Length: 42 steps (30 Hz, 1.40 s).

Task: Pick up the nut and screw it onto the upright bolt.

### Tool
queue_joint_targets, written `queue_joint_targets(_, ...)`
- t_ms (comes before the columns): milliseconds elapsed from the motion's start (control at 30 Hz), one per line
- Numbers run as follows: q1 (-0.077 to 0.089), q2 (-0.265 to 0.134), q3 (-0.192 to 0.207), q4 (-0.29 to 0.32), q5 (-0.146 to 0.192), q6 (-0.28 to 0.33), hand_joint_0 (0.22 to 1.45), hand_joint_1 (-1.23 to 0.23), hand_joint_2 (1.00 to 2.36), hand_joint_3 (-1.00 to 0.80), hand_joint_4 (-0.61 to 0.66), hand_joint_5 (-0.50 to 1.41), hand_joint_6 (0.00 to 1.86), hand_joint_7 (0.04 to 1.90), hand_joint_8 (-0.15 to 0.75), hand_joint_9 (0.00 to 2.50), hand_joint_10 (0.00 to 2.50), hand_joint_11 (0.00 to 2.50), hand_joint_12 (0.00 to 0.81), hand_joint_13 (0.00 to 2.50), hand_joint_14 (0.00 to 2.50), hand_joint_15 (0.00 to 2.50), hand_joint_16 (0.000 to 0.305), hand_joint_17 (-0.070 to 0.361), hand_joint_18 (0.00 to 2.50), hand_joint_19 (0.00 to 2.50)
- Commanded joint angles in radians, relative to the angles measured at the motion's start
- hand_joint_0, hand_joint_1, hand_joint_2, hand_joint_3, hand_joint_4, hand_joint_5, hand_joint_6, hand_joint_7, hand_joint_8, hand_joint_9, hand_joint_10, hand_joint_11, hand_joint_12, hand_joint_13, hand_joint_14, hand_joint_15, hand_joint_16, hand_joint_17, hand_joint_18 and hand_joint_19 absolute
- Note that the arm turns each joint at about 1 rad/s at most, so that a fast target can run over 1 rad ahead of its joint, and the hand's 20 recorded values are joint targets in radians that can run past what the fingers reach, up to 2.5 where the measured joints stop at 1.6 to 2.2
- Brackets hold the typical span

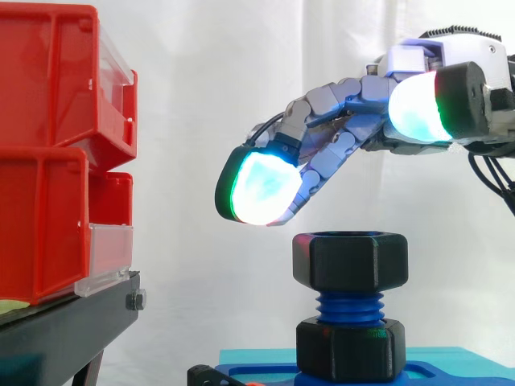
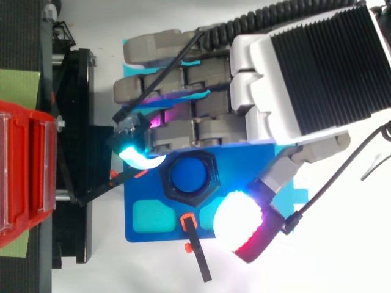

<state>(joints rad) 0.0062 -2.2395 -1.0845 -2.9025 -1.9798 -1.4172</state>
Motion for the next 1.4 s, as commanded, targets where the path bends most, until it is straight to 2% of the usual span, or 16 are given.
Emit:
queue_joint_targets(0,0.008,0.0,0.0,-0.007,0.006,0.001,0.5,-0.11,1.0,-0.5,0.17,-0.08,0.5,0.69,0.192,0.52,0.0,0.0,0.315,0.22,0.0,0.0,0.037,0.083,0.0,0.0)
queue_joint_targets(433,0.012,0.0,-0.002,-0.011,0.006,0.001,0.5,-0.1,1.0,-0.5,0.16,-0.06,0.5,0.77,0.186,0.43,0.0,0.0,0.326,0.14,0.0,0.0,0.038,0.086,0.0,0.0)
queue_joint_targets(533,0.012,0.0,-0.009,-0.011,0.006,0.001,0.5,-0.09,1.0,-0.5,0.2,-0.06,0.5,0.85,0.194,0.4,0.0,0.0,0.331,0.13,0.0,0.0,0.039,0.087,0.0,0.0)
queue_joint_targets(800,0.012,0.0,-0.009,-0.024,0.006,0.001,0.5,-0.1,1.0,-0.5,0.23,-0.06,0.5,0.94,0.208,0.41,0.0,0.0,0.333,0.14,0.0,0.0,0.039,0.089,0.0,0.0)
queue_joint_targets(1167,0.005,0.0,-0.011,-0.037,0.001,-0.002,0.53,-0.18,1.0,-0.5,0.26,-0.02,0.5,1.07,0.241,0.71,0.0,0.0,0.279,0.41,0.0,0.0,0.027,0.061,0.0,0.0)
queue_joint_targets(1367,-0.002,0.0,-0.009,-0.035,-0.004,-0.002,0.54,-0.22,1.0,-0.5,0.26,0.0,0.5,1.15,0.242,0.83,0.0,0.0,0.254,0.51,0.0,0.0,0.021,0.048,0.09,0.0)
